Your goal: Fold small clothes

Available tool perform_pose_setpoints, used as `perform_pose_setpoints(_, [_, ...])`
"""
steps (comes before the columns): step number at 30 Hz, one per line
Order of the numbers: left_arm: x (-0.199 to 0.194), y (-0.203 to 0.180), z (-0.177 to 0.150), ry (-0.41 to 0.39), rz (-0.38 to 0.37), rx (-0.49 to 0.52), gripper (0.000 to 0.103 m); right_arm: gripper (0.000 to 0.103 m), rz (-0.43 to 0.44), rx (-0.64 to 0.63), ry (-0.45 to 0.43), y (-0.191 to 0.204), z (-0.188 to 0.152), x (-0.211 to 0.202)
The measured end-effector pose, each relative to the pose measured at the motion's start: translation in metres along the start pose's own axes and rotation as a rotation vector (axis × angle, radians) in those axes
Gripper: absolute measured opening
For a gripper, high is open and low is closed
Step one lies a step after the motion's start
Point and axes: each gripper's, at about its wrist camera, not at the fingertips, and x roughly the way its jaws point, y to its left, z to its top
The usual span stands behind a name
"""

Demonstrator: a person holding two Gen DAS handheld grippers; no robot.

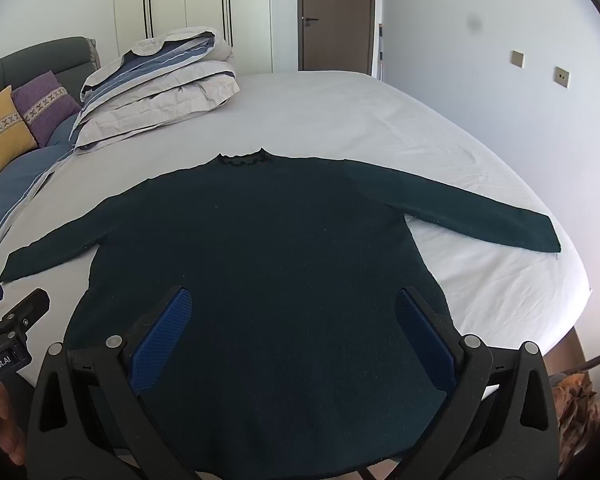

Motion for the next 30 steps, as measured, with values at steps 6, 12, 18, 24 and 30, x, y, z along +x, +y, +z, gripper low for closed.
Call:
perform_pose_setpoints(6, [0.0, -0.001, 0.0, -0.004, 0.004, 0.004, 0.103, 0.103, -0.003, -0.007, 0.004, 0.002, -0.003, -0.001])
perform_pose_setpoints(12, [-0.003, -0.001, 0.003, -0.003, 0.001, 0.001, 0.103, 0.103, 0.008, -0.006, 0.018, 0.003, -0.004, 0.0])
perform_pose_setpoints(18, [-0.002, -0.001, 0.002, -0.005, 0.0, 0.0, 0.103, 0.103, 0.015, -0.007, 0.024, 0.007, -0.004, 0.004])
perform_pose_setpoints(24, [-0.002, -0.001, 0.002, -0.004, -0.001, 0.0, 0.103, 0.103, 0.019, -0.012, 0.028, 0.009, -0.006, 0.004])
perform_pose_setpoints(30, [0.0, -0.002, 0.0, -0.004, -0.001, -0.001, 0.103, 0.103, 0.021, -0.017, 0.03, 0.012, -0.007, 0.005])
